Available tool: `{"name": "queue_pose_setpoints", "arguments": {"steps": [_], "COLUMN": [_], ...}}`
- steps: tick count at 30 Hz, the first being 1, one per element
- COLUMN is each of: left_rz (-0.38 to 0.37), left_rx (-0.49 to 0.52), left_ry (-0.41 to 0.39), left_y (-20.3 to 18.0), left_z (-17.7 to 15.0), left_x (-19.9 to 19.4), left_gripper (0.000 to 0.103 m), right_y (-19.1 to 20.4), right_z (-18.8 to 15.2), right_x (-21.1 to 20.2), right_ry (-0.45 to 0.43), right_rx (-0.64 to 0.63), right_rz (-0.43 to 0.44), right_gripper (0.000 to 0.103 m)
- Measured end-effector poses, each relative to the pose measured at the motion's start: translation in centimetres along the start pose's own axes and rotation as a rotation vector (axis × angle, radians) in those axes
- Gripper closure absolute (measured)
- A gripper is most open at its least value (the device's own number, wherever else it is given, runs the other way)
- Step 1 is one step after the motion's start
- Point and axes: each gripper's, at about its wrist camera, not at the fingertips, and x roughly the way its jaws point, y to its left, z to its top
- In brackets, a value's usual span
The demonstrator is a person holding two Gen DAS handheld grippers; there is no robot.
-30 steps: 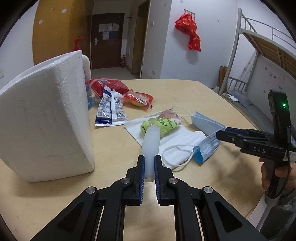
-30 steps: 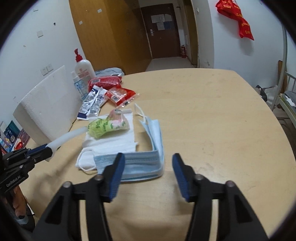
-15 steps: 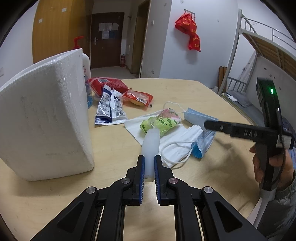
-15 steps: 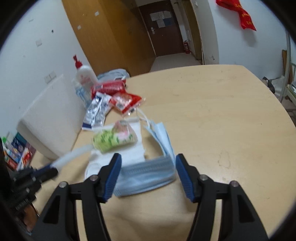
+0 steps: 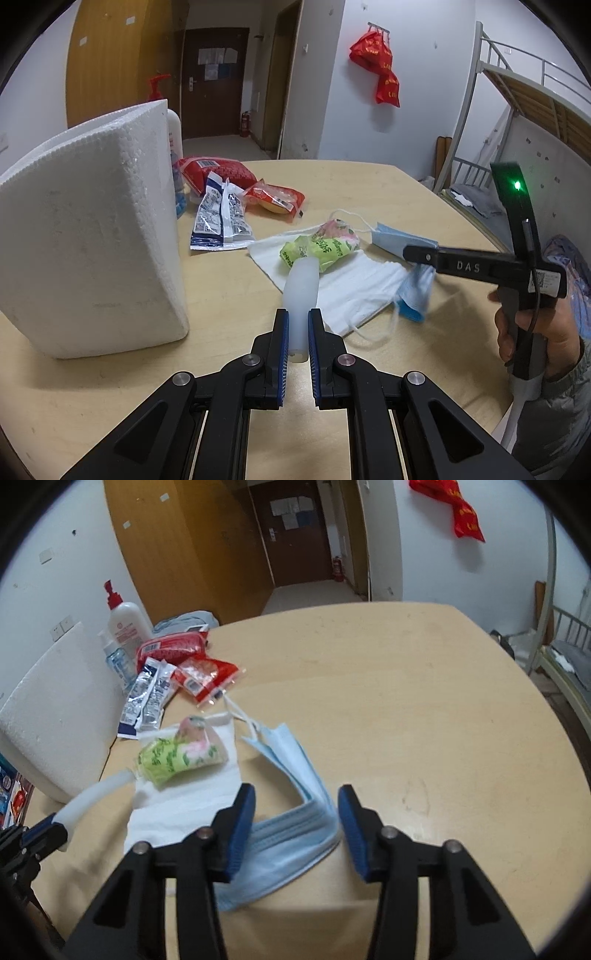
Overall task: Organize soft objects
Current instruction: 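Lift the blue face mask with the right tool while the left tool lifts the white tube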
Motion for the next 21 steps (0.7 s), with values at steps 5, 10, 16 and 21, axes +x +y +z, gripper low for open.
{"name": "queue_pose_setpoints", "arguments": {"steps": [5,10,16,21], "left_rz": [-0.004,-0.007,-0.004,0.0], "left_rx": [-0.003,0.002,0.005,0.007], "left_ry": [-0.001,-0.009,-0.03,-0.043], "left_y": [-0.1,-0.3,-0.4,-0.5], "left_z": [-0.1,-0.2,-0.3,-0.4], "left_x": [-0.2,-0.5,-1.1,-1.8], "left_gripper": [0.092,0.092,0.092,0.092], "right_y": [-0.7,-0.3,0.5,0.9], "right_z": [-0.9,-1.5,-1.8,-2.4], "right_x": [-0.6,-0.9,-1.0,-2.1], "right_ry": [-0.012,-0.02,-0.011,-0.049], "right_rx": [0.037,0.035,-0.013,-0.018], "right_rz": [0.051,0.108,0.047,0.023], "right_gripper": [0.065,0.065,0.087,0.089]}}
